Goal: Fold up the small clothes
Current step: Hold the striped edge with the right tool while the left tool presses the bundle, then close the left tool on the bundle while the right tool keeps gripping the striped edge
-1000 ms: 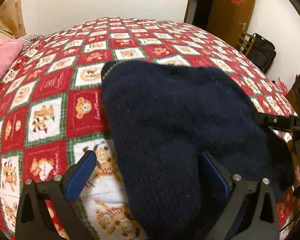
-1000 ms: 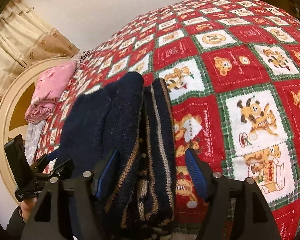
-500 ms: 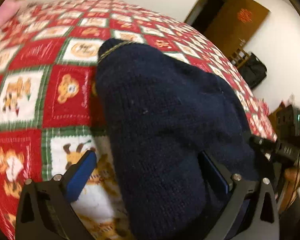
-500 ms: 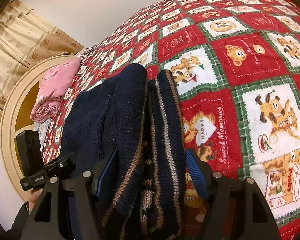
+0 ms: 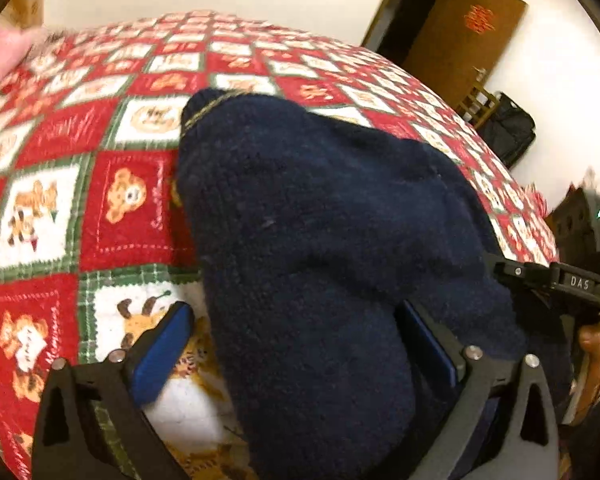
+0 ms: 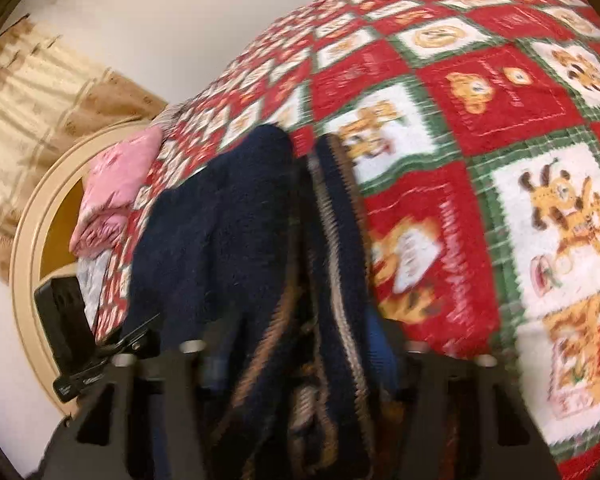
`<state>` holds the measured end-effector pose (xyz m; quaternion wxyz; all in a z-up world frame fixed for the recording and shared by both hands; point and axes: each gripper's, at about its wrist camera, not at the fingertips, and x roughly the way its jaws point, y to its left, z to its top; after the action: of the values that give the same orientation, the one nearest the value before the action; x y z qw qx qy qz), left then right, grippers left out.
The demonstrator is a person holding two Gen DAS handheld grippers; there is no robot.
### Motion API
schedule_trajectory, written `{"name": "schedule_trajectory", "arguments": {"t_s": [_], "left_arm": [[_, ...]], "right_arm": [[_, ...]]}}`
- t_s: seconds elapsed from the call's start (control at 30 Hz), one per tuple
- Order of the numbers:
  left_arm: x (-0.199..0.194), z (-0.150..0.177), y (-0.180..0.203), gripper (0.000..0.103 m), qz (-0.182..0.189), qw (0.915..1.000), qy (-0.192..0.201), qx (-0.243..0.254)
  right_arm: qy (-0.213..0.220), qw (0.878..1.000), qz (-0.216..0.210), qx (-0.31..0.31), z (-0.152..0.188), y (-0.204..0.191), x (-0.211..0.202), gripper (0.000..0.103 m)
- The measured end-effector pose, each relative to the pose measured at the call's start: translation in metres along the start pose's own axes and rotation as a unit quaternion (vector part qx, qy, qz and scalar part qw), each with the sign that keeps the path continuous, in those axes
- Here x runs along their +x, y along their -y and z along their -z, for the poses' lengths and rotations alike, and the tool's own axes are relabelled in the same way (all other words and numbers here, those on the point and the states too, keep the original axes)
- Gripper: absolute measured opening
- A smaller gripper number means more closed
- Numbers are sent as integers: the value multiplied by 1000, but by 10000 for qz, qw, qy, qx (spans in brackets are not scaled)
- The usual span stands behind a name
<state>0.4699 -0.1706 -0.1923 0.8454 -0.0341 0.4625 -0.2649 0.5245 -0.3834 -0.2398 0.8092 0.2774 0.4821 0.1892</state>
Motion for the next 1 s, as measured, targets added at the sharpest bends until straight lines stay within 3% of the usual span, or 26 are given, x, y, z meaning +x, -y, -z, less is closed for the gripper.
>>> {"name": "schedule_trajectory", "arguments": {"t_s": [0.07, 0.2, 0.37, 0.57, 0.63, 0.73, 1.0], "left_arm": [[-1, 0, 3, 93, 33, 9999, 56, 125], [3, -1, 5, 93, 50, 9999, 119, 102], [3, -2, 10, 89, -10, 9996, 191, 186], [-4, -1, 27, 72, -297, 9977, 312, 519], [-7, -1, 30, 57, -364, 9971, 349, 566], [-12, 0, 39, 47, -540, 9946, 382, 803], [-9, 0, 34, 47, -554, 9963, 399, 520]], "right_arm": [[-12, 9999, -69, -74, 5, -4, 1, 43], [-14, 9992, -335, 226, -2, 11, 10, 43], [52, 9999, -90, 11, -1, 0, 13, 44], [121, 9996, 231, -96, 1, -11, 14, 42], [161, 9992, 355, -66, 2, -16, 13, 41], [233, 9982, 525, -187, 3, -26, 11, 38], [300, 9967, 708, -264, 6, -28, 14, 38]]}}
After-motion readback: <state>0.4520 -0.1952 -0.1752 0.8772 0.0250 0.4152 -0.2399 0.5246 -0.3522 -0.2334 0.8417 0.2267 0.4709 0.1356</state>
